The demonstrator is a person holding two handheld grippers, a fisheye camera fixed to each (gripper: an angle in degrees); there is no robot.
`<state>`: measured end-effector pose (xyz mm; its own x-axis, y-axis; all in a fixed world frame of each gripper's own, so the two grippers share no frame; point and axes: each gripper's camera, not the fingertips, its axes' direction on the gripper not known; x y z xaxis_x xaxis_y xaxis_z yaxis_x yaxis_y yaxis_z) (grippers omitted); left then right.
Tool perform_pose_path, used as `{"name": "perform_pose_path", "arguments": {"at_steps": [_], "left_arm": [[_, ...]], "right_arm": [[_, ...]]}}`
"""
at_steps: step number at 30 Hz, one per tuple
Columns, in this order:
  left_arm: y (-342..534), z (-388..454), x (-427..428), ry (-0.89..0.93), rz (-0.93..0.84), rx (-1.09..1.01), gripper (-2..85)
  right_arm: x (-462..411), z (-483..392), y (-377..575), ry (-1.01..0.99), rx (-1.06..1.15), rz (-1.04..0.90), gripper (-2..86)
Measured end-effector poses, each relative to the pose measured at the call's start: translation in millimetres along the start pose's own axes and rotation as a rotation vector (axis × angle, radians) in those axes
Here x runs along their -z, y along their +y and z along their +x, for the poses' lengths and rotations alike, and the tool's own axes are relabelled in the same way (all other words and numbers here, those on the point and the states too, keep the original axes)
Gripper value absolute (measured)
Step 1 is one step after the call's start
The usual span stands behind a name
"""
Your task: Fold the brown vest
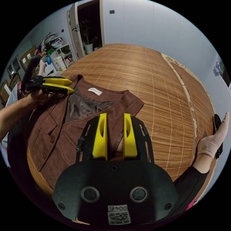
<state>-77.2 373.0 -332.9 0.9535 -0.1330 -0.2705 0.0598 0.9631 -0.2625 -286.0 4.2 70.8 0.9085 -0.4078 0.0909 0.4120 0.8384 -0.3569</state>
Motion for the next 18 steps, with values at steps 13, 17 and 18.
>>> {"name": "perform_pose_path", "arguments": {"at_steps": [13,17,18], "left_arm": [[-55,-71,3,0.124,-0.125,-0.234,13.6],[-59,-81,-12,0.151,-0.169,-0.253,12.8],[-59,-81,-14,0.15,-0.173,-0.255,12.6]], "right_arm": [[0,23,-4,-0.035,-0.036,0.006,10.3],[0,27,-5,-0.022,-0.03,0.004,10.2],[0,27,-5,-0.02,-0.029,0.004,10.2]]}}
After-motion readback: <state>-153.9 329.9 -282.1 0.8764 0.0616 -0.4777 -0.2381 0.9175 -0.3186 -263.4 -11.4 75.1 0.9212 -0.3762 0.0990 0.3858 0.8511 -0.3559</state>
